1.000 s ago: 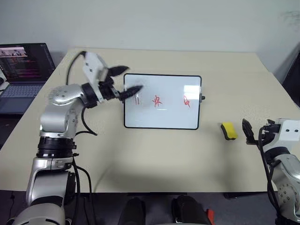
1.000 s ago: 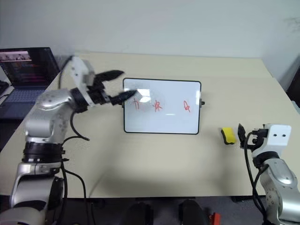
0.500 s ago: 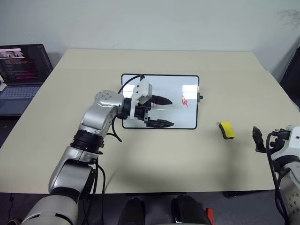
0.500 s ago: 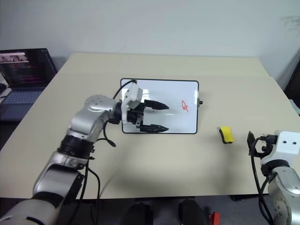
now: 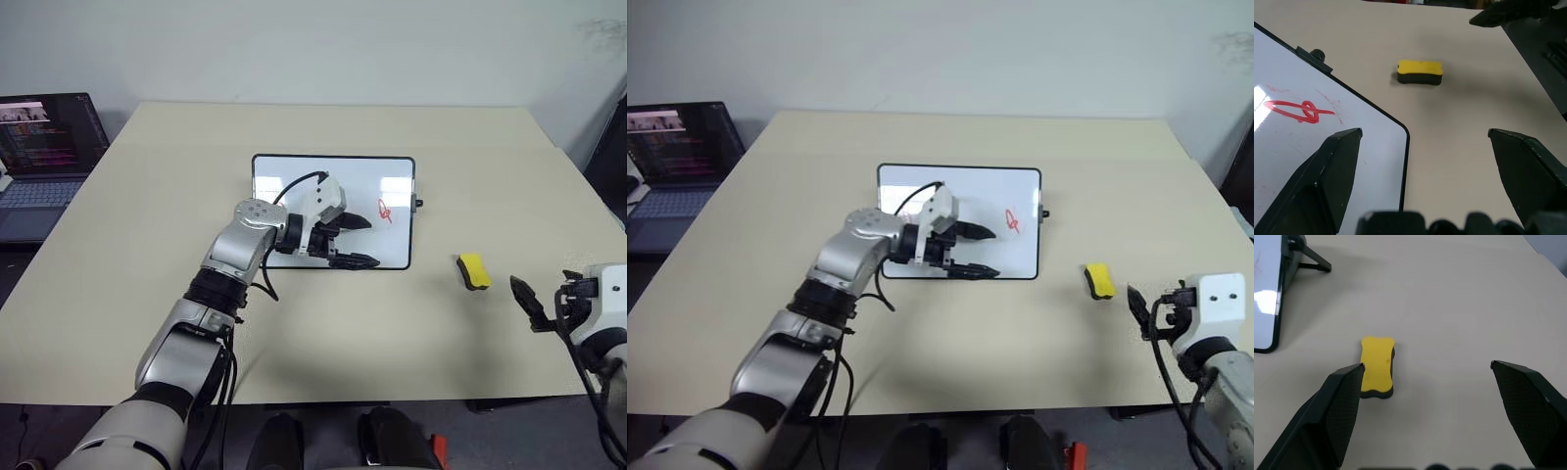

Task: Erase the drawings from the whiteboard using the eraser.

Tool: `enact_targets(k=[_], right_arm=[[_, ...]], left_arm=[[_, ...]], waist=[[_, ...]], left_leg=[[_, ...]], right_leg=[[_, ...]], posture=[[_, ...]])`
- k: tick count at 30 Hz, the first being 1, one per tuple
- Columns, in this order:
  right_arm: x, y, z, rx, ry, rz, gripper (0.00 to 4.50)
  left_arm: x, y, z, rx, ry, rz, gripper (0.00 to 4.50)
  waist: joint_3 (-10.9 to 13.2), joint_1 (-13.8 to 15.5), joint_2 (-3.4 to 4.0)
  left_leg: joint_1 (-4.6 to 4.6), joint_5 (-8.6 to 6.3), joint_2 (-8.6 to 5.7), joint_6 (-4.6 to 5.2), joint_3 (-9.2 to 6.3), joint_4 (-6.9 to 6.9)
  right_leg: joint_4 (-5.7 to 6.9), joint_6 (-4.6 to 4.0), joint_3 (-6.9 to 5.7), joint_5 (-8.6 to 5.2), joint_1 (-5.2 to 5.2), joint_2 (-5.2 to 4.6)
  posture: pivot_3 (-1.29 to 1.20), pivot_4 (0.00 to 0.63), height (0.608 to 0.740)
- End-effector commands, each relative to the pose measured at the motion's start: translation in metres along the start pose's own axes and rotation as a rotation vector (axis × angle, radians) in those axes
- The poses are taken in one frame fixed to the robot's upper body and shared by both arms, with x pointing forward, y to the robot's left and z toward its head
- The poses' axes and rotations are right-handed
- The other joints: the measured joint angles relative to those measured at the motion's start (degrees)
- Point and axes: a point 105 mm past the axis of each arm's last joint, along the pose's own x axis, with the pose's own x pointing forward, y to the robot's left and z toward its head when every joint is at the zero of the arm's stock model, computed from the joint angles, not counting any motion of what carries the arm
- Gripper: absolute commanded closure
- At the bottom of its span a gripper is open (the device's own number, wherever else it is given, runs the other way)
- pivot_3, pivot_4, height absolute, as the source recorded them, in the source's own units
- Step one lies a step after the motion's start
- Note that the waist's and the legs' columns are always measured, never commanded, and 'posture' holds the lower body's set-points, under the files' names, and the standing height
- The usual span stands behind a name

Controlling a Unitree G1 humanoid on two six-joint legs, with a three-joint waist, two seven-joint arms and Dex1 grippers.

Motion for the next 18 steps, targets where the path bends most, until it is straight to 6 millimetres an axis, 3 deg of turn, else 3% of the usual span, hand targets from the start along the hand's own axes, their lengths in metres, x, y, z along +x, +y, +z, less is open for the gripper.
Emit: enact_targets(k=[1,11,18], right_arm=[[0.003,-0.006,0.009,0.022,0.018,0.016,0.02],[0.035,0.018,0.016,0.13,0.118,0.141,0.02],[0.057,0.034,0.018,0.088,0.168,0.181,0.02]], left_arm=[[0.003,0.0,0.014,0.066,-0.009,0.001,0.0],[0.003,-0.019,0.01,0.122,0.007,-0.093,0.0],[0.0,-0.015,0.005,0.134,0.029,-0.049,0.0]], waist=[[0.0,0.03,0.0],[0.01,-0.02,0.03],[0.02,0.02,0.04]], left_leg=[[0.0,0.0,0.0,0.0,0.0,0.0],[-0.03,0.0,0.02,0.0,-0.04,-0.01],[-0.07,0.0,0.02,0.01,-0.05,0.0]], right_leg=[[0.0,0.0,0.0,0.0,0.0,0.0],[-0.01,-0.14,-0.01,0.08,0.0,0.0],[-0.04,-0.17,0.0,0.1,-0.02,-0.02]], posture=[[0.0,0.15,0.74],[0.0,0.15,0.74],[0.0,0.15,0.74]])
